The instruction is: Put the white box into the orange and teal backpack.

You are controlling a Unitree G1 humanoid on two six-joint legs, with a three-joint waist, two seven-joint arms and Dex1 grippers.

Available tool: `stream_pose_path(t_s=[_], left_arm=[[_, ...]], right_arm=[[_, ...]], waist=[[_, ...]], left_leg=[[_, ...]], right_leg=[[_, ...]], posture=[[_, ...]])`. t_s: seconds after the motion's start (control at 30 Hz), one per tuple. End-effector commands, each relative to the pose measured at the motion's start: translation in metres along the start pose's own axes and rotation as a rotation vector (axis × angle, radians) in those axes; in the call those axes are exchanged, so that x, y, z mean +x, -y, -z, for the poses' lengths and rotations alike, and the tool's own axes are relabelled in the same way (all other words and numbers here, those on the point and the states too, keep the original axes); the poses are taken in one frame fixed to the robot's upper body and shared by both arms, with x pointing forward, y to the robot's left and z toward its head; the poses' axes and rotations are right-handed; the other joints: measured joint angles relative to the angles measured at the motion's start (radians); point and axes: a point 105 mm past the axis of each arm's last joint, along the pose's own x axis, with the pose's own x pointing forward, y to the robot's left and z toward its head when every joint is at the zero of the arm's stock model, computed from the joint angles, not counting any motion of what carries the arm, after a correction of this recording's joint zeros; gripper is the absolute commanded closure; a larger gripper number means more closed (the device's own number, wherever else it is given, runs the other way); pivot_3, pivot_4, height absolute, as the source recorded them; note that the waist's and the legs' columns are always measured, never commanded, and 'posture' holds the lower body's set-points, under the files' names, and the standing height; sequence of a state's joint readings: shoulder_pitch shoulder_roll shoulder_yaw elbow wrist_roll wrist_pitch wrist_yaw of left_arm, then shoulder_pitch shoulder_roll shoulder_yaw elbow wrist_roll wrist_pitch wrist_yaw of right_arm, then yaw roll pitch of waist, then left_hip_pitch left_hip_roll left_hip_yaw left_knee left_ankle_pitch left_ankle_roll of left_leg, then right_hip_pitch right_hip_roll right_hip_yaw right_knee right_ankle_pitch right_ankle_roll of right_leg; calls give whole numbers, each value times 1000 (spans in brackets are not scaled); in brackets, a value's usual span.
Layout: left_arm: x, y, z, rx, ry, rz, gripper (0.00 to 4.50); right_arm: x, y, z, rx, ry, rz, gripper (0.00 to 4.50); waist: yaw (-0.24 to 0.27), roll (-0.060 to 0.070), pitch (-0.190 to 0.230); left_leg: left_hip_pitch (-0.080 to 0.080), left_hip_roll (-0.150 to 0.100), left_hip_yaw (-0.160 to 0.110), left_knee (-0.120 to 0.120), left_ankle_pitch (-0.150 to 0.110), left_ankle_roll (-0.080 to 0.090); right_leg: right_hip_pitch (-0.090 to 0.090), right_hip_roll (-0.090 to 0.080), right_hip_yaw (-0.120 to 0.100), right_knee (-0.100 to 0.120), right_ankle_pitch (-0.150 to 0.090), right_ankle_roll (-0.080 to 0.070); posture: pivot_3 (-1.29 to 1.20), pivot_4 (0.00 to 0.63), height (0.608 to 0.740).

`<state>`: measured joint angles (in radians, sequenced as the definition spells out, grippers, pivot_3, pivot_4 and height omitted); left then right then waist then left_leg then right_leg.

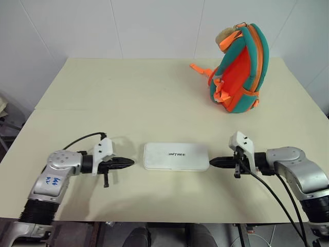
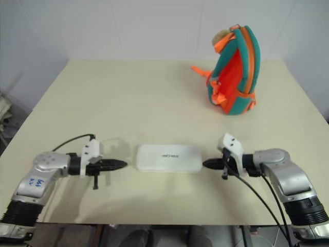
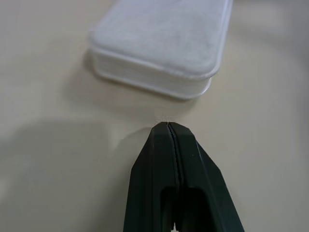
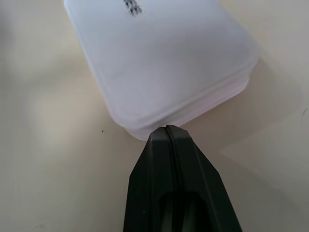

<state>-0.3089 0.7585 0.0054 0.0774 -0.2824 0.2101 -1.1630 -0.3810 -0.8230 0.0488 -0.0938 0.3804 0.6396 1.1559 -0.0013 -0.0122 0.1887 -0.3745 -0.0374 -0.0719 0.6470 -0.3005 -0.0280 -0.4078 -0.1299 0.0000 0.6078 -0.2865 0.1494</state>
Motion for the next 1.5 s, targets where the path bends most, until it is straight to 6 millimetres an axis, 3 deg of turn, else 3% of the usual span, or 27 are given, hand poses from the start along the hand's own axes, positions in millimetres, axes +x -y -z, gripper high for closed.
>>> stream_pose_path(t_s=[0.03,0.3,0.33,0.43,0.5,0.7,1.07,1.5], left_arm=[[-15,-9,-12,-98,41,-9,4097],[-19,-3,-20,-408,48,143,1793],[-17,-7,-20,-431,53,133,1482],[-10,-14,-23,-486,59,132,575],[-7,-8,-27,-555,49,198,28],[8,3,-24,-580,-14,247,28],[29,-2,-23,-673,-23,199,28],[45,-2,-22,-809,-14,261,28]], right_arm=[[-17,8,-14,-8,9,13,2855],[-29,12,-34,183,15,-31,194],[-29,10,-36,222,16,-45,0],[-28,0,-40,319,4,-97,0],[-26,-5,-48,351,23,-117,0],[-16,-20,-46,383,-33,-149,0],[-2,-13,-38,412,-45,-108,0],[4,-13,-38,398,-46,-135,0]], waist=[[0,0,0],[-1,-1,0],[-1,-1,0],[0,-1,0],[0,-1,1],[-1,-1,1],[3,-1,1],[1,-2,0]], left_leg=[[0,0,0,0,0,0],[-1,0,0,0,-1,1],[-1,0,0,0,-1,1],[-1,0,0,0,-1,1],[-2,0,0,0,-1,1],[-3,0,0,0,0,0],[-4,-1,0,2,0,0],[-4,-1,0,4,1,-1]], right_leg=[[0,0,0,0,0,0],[0,0,0,0,0,0],[0,0,0,0,0,0],[-1,1,0,0,0,0],[-2,0,0,0,0,0],[-2,0,0,2,0,0],[-3,0,1,2,1,2],[-2,0,1,2,1,2]], posture=[[0,150,740],[0,150,740],[0,150,740],[0,150,740],[0,150,740],[0,150,740],[0,150,740],[0,150,740]])
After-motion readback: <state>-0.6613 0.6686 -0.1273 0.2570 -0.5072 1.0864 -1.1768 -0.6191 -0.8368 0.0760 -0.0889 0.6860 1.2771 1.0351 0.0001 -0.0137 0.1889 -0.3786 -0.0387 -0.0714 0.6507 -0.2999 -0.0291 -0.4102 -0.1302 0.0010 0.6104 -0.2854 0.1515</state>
